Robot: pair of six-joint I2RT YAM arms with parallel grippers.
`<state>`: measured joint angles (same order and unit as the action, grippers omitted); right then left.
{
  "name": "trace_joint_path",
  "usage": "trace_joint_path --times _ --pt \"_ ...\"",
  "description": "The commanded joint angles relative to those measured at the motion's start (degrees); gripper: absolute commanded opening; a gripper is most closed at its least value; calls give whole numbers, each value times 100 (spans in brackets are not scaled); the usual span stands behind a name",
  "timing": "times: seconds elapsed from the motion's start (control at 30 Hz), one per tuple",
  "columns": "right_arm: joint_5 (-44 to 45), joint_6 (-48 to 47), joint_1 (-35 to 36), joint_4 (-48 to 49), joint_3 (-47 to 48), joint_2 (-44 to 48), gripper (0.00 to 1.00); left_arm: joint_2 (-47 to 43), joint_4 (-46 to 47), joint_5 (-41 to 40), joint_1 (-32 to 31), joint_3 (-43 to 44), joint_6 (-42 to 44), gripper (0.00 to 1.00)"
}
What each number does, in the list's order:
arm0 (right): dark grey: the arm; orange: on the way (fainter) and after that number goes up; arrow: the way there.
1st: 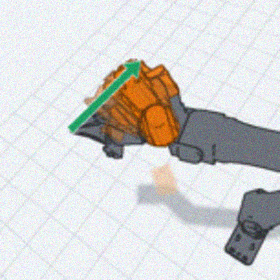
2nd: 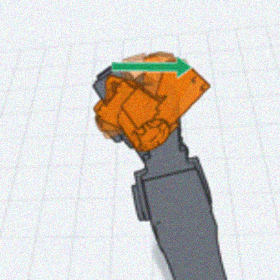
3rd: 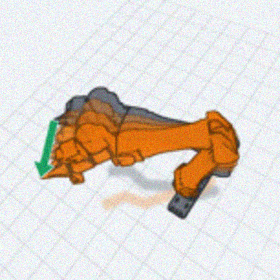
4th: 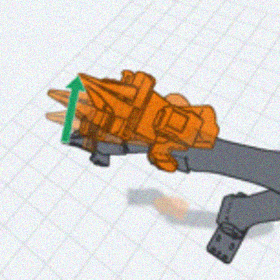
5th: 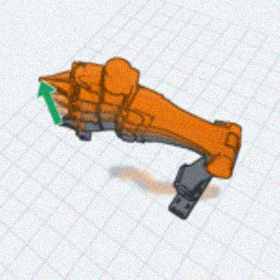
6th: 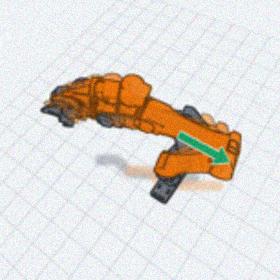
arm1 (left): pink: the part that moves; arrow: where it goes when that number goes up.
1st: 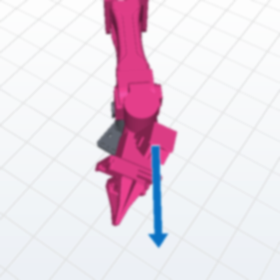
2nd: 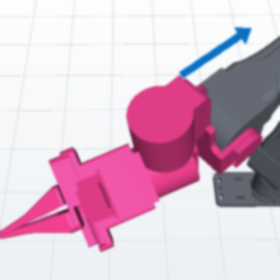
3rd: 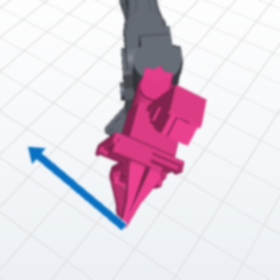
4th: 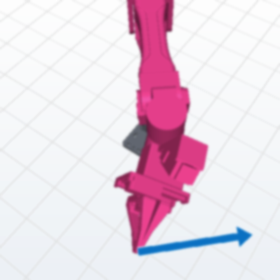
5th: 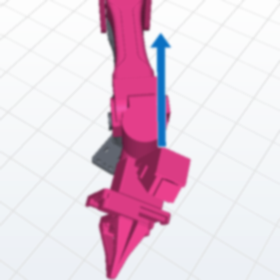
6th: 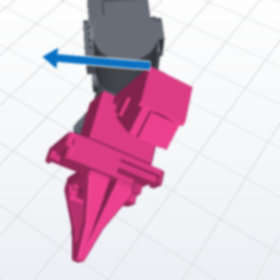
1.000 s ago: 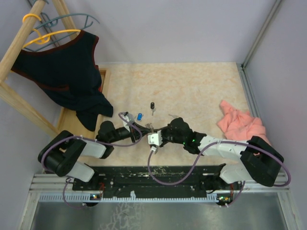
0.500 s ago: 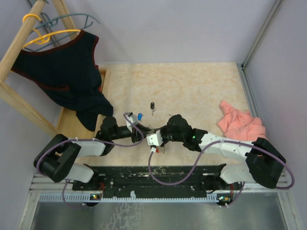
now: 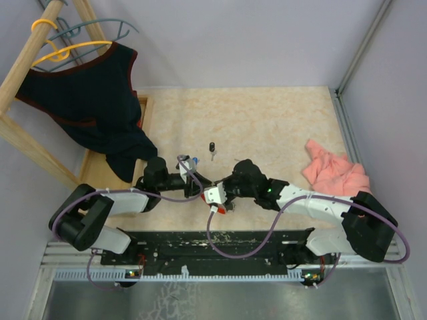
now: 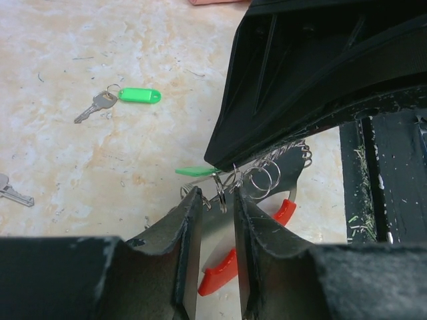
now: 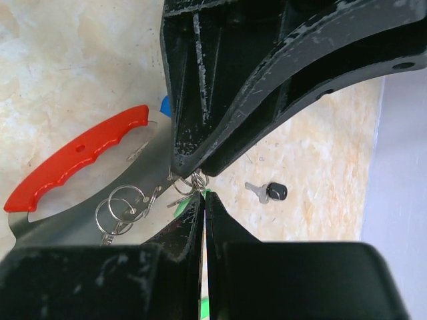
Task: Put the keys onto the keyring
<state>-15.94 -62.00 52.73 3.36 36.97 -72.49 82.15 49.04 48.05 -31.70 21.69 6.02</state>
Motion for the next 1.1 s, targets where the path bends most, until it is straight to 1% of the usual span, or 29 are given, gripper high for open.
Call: trace_joint_path --times 0.0,0.17,0.5,0.7,0.8,0.93,1.07 --pt "-105 -4 27 351 407 173 0 47 -148 80 33 115 -25 30" --pt "-50 37 27 402 416 200 0 -17 -201 33 33 69 -114 26" --pt "-86 110 27 462 407 200 0 -32 -104 67 11 99 -237 22" --pt "-171 146 53 488 455 182 0 152 -87 -101 -29 215 -338 12" --pt "-121 144 53 420 464 206 0 163 -102 -261 -29 216 -364 1" --pt "179 148 53 411 289 327 0 52 -50 -590 -24 97 -390 1" --pt "488 218 53 416 31 437 0 -107 396 -809 -12 -149 -567 1"
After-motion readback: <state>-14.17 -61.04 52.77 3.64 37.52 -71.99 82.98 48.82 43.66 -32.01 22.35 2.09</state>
